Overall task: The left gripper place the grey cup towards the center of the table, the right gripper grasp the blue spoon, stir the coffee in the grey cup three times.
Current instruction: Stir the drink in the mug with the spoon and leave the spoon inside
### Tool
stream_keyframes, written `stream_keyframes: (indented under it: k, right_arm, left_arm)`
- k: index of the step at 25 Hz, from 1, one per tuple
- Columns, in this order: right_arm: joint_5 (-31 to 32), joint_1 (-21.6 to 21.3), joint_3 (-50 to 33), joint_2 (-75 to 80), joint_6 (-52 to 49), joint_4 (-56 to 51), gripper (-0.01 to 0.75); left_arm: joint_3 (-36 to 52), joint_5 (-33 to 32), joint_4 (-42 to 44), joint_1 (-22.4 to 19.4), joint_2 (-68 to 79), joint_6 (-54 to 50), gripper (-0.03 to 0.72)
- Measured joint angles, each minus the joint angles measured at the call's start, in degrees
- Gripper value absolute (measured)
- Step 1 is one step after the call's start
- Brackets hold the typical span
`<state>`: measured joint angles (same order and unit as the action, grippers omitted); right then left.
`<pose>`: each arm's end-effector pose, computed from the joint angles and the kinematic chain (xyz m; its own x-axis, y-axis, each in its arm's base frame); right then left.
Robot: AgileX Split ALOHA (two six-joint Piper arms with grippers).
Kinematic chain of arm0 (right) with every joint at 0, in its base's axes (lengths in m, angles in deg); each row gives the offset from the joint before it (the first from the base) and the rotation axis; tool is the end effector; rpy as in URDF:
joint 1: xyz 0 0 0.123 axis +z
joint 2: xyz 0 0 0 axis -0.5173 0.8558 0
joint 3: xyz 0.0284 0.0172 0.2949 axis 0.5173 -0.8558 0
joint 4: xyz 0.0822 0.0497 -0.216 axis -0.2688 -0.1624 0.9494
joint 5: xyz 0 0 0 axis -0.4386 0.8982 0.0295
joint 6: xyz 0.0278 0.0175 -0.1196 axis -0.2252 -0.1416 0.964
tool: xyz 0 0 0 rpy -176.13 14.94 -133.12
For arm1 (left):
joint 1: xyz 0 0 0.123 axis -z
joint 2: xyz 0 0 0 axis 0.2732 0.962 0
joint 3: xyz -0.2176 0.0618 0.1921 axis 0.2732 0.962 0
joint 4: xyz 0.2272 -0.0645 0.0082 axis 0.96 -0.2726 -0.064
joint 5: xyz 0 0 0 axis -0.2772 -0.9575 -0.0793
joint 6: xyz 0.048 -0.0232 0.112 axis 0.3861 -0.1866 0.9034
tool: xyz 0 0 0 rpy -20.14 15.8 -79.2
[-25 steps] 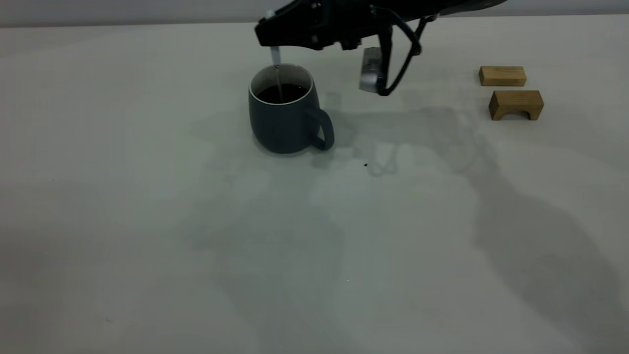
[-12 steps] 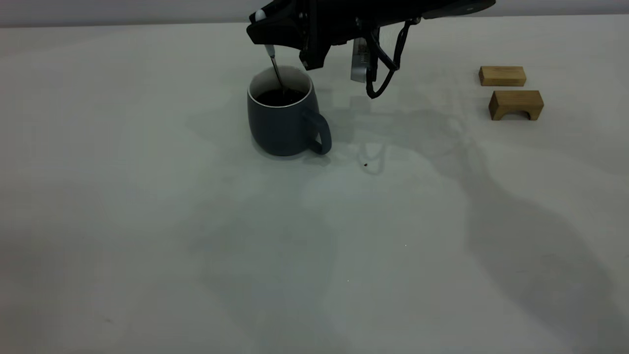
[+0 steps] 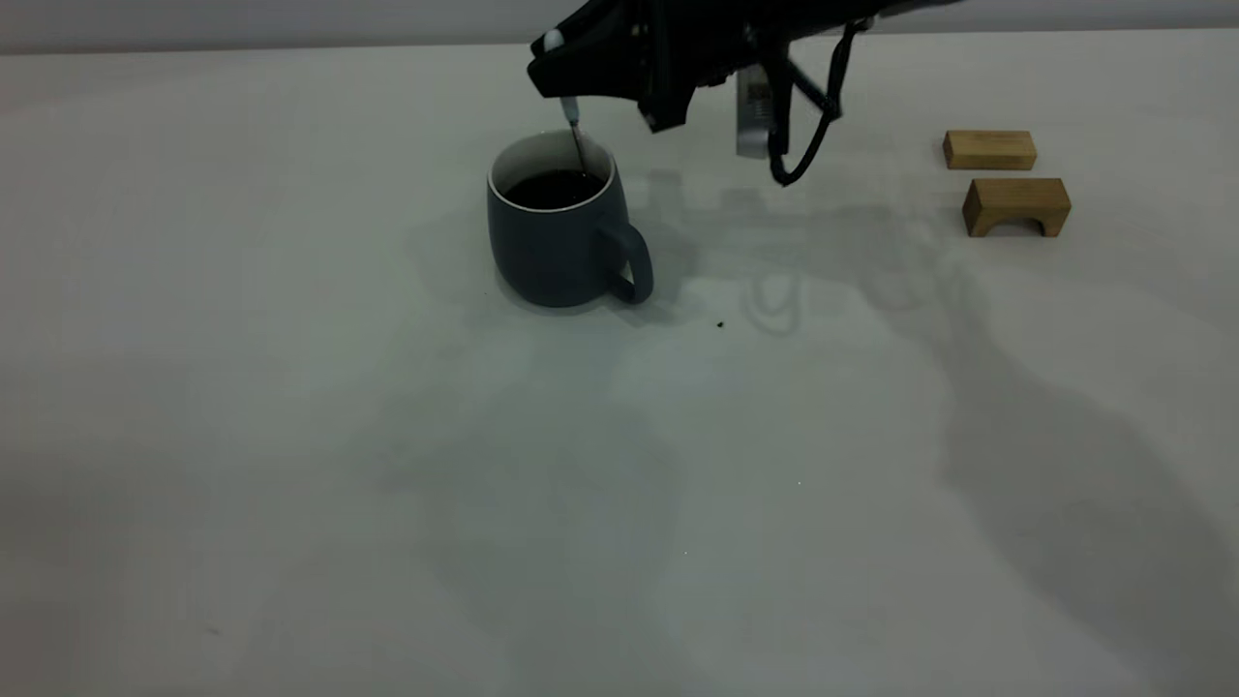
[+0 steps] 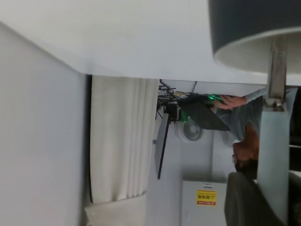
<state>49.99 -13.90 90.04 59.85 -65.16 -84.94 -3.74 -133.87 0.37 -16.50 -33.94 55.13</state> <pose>0.4669 0.2487 0.0549 -0.0865 0.4188 0.9039 0.9763 -0.1449 0.1606 -0.0073 0.0096 0.2429 -0.5098 -0.0760 -0.8569 -0.1142 0.9933 -0.0201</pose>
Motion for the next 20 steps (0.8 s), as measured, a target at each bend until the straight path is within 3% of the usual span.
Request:
stream_keyframes:
  k: [6, 10, 14, 20]
  right_arm:
    - [2.8, 0.1, 0.0, -0.3, -16.4, 1.2, 0.145]
    - [2.7, 1.1, 0.1, -0.3, -17.6, 0.1, 0.145]
    - [2.6, 2.5, 0.1, -0.3, -12.8, -4.3, 0.145]
    - [2.5, 3.4, 0.1, 0.9, 3.9, -9.5, 0.145]
  left_arm:
    - [0.0, 0.0, 0.0, 0.0, 0.0, 0.0, 0.585]
    - [0.0, 0.0, 0.0, 0.0, 0.0, 0.0, 0.585]
    - [0.0, 0.0, 0.0, 0.0, 0.0, 0.0, 0.585]
    - [0.0, 0.0, 0.0, 0.0, 0.0, 0.0, 0.585]
